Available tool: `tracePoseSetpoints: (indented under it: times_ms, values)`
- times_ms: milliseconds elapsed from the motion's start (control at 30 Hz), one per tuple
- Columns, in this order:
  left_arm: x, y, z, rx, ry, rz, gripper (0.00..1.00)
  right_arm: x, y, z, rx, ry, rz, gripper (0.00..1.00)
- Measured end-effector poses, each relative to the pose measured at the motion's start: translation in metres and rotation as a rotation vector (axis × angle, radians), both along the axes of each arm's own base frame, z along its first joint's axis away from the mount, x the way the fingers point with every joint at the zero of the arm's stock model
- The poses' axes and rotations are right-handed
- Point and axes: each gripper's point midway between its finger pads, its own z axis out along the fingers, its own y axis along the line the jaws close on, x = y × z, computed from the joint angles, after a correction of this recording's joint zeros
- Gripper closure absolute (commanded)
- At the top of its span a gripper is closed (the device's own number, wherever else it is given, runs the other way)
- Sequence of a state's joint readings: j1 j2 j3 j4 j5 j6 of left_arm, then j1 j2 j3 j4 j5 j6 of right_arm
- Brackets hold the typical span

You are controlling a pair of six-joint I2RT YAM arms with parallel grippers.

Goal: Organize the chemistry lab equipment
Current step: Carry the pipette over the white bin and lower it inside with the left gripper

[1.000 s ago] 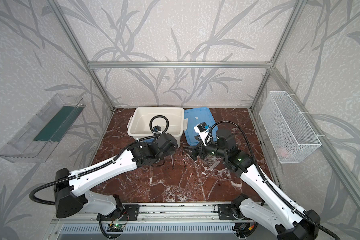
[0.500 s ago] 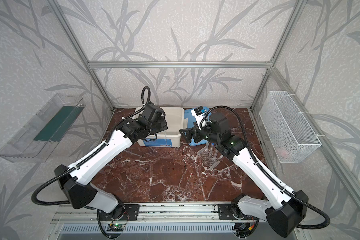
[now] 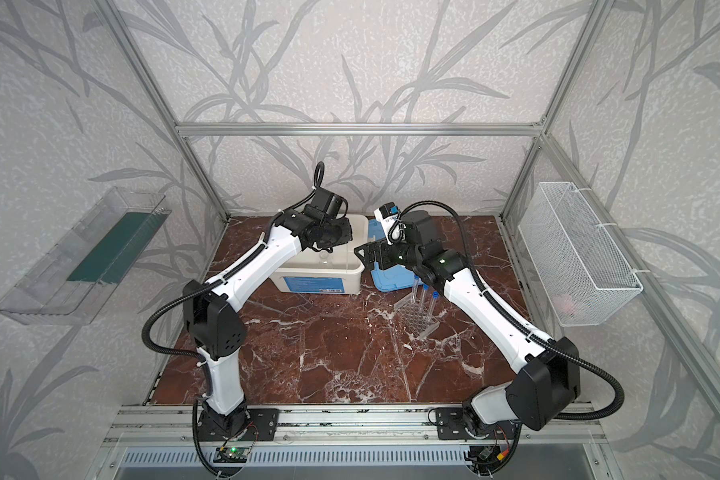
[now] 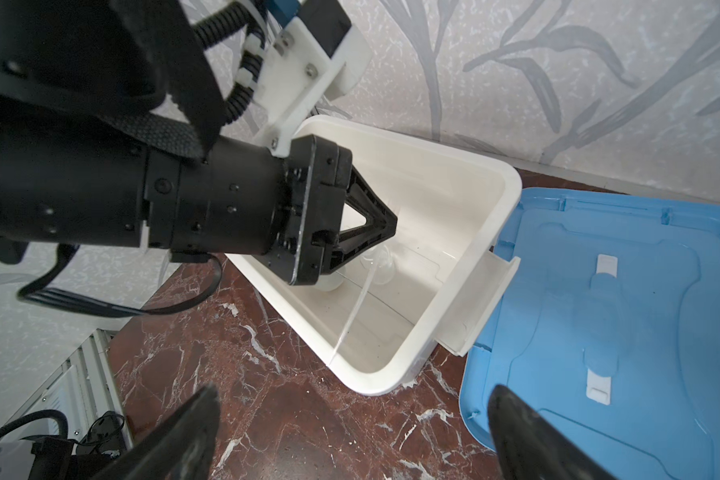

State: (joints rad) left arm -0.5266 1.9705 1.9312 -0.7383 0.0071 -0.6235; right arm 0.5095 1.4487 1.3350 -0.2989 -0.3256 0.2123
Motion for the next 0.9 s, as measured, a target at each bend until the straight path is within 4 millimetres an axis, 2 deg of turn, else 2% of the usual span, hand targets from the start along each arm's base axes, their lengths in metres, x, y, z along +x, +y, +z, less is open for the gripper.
tracePoseSetpoints:
  times_ms: [167, 433, 533, 900]
  values:
    - [0.017, -0.009, -0.033, 0.018, 0.037, -0.055, 0.83, 0.012, -0.002, -0.013, -0.014, 0.033, -0.006, 0.02]
    - [0.041, -0.022, -0.052, -0.001, 0.031, -0.082, 0.83, 0.017, -0.010, -0.017, -0.025, 0.040, -0.015, 0.02]
    - [0.045, -0.026, -0.056, -0.010, 0.030, -0.085, 0.83, 0.018, -0.011, -0.017, -0.026, 0.039, -0.015, 0.03]
    - [0.048, -0.031, -0.097, 0.000, 0.100, -0.084, 0.80, 0.015, -0.004, -0.019, -0.039, 0.037, 0.054, 0.05]
